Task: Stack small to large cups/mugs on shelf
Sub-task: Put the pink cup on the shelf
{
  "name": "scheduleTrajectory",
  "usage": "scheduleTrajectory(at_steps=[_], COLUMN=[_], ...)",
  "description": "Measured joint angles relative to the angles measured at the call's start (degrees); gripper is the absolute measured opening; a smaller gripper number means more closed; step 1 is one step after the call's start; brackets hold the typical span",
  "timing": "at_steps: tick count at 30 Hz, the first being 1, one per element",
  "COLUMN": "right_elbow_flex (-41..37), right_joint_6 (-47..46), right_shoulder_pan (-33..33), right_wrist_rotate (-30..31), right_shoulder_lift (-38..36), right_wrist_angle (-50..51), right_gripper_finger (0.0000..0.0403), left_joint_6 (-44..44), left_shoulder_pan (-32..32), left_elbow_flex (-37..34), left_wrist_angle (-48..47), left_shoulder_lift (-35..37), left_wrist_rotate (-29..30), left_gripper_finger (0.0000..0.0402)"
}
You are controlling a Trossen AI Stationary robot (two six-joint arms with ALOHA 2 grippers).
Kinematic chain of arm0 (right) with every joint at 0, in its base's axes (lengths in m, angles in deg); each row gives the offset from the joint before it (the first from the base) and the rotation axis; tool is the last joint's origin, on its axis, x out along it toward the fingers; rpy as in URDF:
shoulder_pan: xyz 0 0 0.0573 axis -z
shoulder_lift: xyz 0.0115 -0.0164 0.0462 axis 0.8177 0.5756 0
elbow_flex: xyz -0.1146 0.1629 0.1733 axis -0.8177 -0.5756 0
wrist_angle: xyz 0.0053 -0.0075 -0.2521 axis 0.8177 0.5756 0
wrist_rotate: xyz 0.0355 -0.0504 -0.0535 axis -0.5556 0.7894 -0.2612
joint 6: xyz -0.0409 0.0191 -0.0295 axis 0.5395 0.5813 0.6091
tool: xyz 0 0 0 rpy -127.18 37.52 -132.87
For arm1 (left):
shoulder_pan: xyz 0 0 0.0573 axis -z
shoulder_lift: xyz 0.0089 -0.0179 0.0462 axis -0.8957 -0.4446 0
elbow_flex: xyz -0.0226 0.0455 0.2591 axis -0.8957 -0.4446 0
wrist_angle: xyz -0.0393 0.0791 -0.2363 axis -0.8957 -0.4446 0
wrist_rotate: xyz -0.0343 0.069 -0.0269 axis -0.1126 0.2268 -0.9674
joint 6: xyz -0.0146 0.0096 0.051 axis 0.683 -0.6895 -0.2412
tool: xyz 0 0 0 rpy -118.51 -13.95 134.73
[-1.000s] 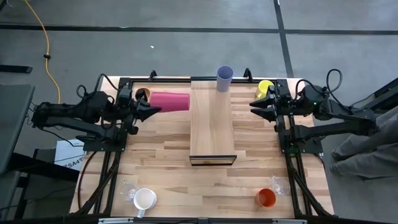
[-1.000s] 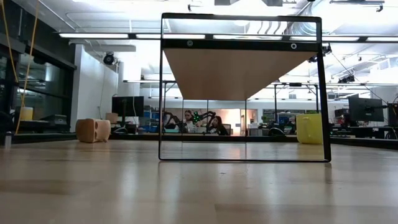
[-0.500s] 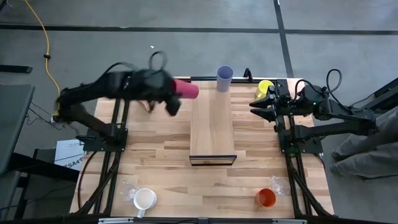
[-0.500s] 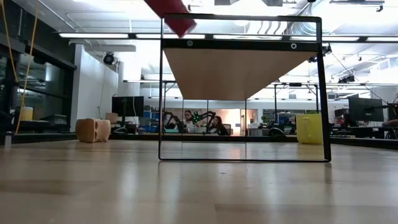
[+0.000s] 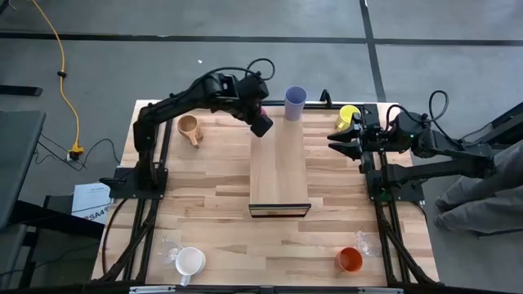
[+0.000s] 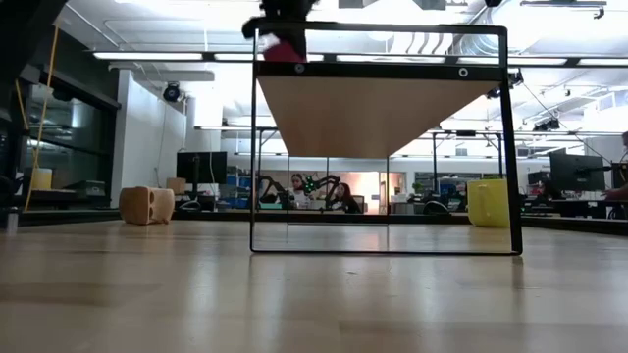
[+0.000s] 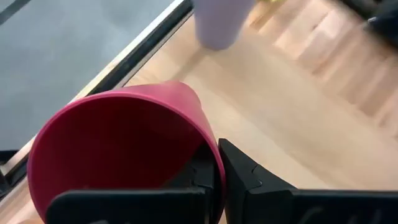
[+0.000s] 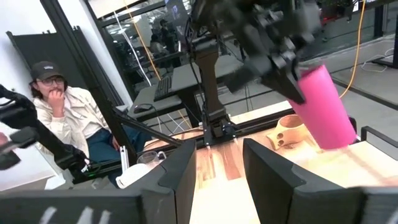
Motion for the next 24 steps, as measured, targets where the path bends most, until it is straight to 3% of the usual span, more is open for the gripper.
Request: scheduleTrajectory(at_steps=[13,24], right_elbow_flex=[0.0,0.0], right_joint_6=[0.0,0.0], right_shoulder_pan=[0.0,0.0], right_wrist_rotate=[0.1,0.2], right_shoulder_lift=[0.1,0.1], right_wrist_angle=[0.0,-0.1], right_gripper_finger=[0.0124,0.0124], left_joint_6=[-2.2,-5.2], left_shoulder_pan=[-2.9,-3.2], left_elbow_flex=[-3.1,-3.1], left_wrist_angle=[6.2,7.3], left_shoulder_lift=[-1.8,-3.0], left_wrist_rotate=[0.3,0.5], left_gripper_finger=[0.0002,0.0043])
